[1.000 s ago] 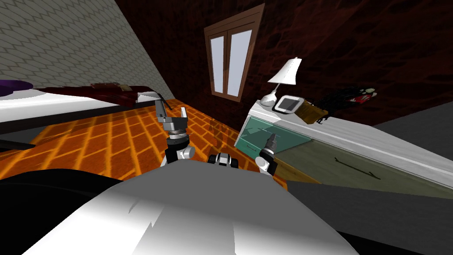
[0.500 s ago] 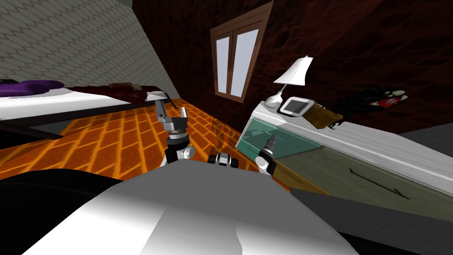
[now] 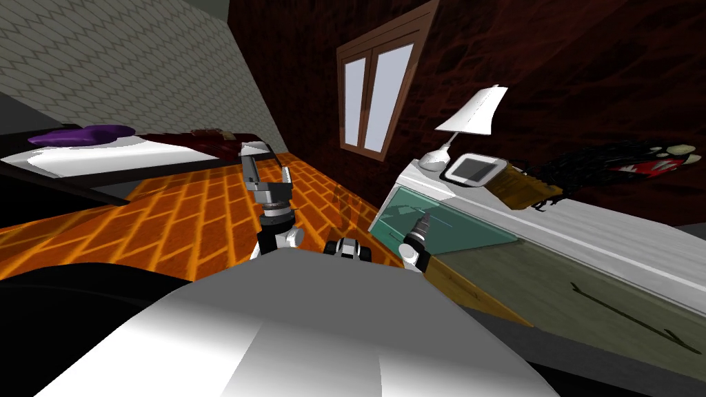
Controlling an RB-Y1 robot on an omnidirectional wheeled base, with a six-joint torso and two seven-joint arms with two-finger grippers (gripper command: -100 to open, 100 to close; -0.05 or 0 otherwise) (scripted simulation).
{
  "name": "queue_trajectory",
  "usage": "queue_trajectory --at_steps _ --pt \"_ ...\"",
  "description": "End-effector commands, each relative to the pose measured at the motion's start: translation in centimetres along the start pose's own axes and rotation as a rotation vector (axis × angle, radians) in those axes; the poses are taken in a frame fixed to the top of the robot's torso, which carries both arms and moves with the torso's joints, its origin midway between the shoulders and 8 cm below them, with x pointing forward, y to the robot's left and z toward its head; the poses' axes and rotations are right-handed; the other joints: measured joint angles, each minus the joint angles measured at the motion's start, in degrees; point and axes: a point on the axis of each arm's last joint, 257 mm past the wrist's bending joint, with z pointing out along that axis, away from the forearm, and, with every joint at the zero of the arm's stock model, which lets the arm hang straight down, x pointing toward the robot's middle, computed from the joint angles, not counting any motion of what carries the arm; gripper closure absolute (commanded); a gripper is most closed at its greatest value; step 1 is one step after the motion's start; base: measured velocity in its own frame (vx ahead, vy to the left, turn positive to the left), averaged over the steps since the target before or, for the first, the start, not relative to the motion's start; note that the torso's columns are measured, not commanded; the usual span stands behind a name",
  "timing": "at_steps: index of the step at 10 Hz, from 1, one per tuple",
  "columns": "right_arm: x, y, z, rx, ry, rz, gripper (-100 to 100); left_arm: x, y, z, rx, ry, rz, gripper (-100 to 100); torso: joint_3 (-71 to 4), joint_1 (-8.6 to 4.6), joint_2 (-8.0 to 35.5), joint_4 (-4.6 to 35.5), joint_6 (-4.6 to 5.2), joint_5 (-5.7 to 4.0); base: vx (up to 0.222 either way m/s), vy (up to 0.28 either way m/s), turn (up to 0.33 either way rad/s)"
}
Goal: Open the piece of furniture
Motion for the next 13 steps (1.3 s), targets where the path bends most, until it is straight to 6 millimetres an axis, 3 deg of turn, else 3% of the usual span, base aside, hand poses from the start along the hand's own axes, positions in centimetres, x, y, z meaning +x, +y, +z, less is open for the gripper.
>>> queue_trajectory --at_steps 1,4,8,9,13 --pt "0.3 1.2 0.3 -0.023 -0.003 0.073 -100 0.0 0.0 0.0 0.0 0.0 0.0 0 0.0 0.02 0.0 0.0 -0.03 0.0 0.017 -0.016 0.175" --pt "0.7 2.0 0.7 -0.038 -0.006 0.126 -100 0.0 0.0 0.0 0.0 0.0 0.0 0 0.0 -0.01 0.0 0.0 -0.02 0.0 0.017 -0.019 0.093" --pt "0.8 1.4 1.5 -0.033 -0.012 0.122 -100 0.0 0.0 0.0 0.0 0.0 0.0 0 -0.1 -0.03 -0.2 0.0 -0.03 -0.01 0.049 -0.02 -0.028" --pt "0.6 1.8 0.8 -0.036 -0.007 0.118 100 0.0 0.0 0.0 0.0 0.0 0.0 0 0.0 0.04 0.0 0.0 -0.04 0.0 -0.04 0.017 0.082" --pt "0.4 0.9 1.3 -0.028 -0.023 0.123 100 0.0 0.0 0.0 0.0 0.0 0.0 0 0.1 -0.14 0.0 -0.2 0.07 -0.24 -0.101 0.09 -0.034"
